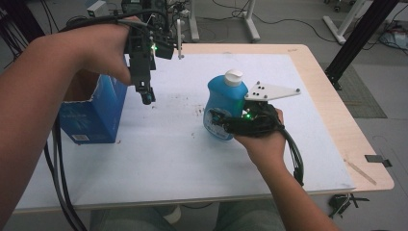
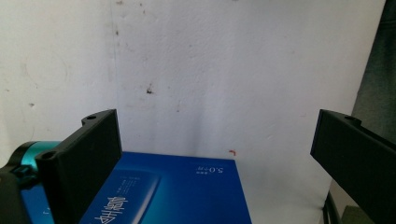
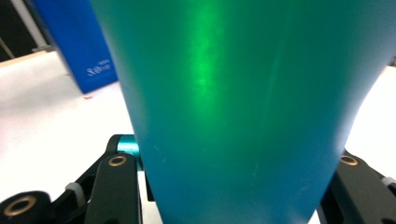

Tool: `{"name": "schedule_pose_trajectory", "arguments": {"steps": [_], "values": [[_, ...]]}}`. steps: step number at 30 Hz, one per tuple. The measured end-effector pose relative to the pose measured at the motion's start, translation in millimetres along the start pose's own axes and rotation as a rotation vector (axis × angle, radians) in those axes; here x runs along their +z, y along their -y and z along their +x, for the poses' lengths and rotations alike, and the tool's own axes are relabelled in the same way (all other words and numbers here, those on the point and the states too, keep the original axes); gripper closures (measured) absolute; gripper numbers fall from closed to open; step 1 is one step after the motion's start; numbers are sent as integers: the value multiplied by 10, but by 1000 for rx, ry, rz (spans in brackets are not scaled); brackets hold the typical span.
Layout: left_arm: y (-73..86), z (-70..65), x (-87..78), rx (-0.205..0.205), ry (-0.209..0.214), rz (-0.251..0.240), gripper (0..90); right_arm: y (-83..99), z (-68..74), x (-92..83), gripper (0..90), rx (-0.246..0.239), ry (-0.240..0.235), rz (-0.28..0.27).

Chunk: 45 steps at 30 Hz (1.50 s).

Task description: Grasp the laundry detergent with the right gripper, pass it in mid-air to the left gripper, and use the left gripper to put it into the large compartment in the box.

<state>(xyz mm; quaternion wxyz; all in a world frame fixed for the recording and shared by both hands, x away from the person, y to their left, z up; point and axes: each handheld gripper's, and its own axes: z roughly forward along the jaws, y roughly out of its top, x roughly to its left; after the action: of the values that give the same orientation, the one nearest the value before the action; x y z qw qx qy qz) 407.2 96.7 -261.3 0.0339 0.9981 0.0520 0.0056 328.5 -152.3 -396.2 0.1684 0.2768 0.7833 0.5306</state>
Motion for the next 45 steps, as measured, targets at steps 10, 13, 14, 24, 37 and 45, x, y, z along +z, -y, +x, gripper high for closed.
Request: {"name": "schedule_pose_trajectory", "arguments": {"steps": [10, 13, 14, 24, 37, 45], "values": [[-134, -198, -174, 51, -6, -24, 18, -200, 90, -65, 453, -44, -85, 28], [-189, -264, -225, 71, -11, -24, 18, -235, 122, -74, 453, -52, -123, 29], [-207, -286, -239, 74, -10, -26, 18, -248, 131, -77, 453, -56, -138, 29], [-380, -451, -311, 128, 22, -44, 18, -361, 248, -52, 453, -106, -299, 54], [-513, -610, -351, 170, 56, -62, 18, -424, 360, 100, 455, -140, -418, 76], [-574, -685, -368, 193, 56, -58, 18, -483, 418, 182, 458, -157, -452, 74]]}}
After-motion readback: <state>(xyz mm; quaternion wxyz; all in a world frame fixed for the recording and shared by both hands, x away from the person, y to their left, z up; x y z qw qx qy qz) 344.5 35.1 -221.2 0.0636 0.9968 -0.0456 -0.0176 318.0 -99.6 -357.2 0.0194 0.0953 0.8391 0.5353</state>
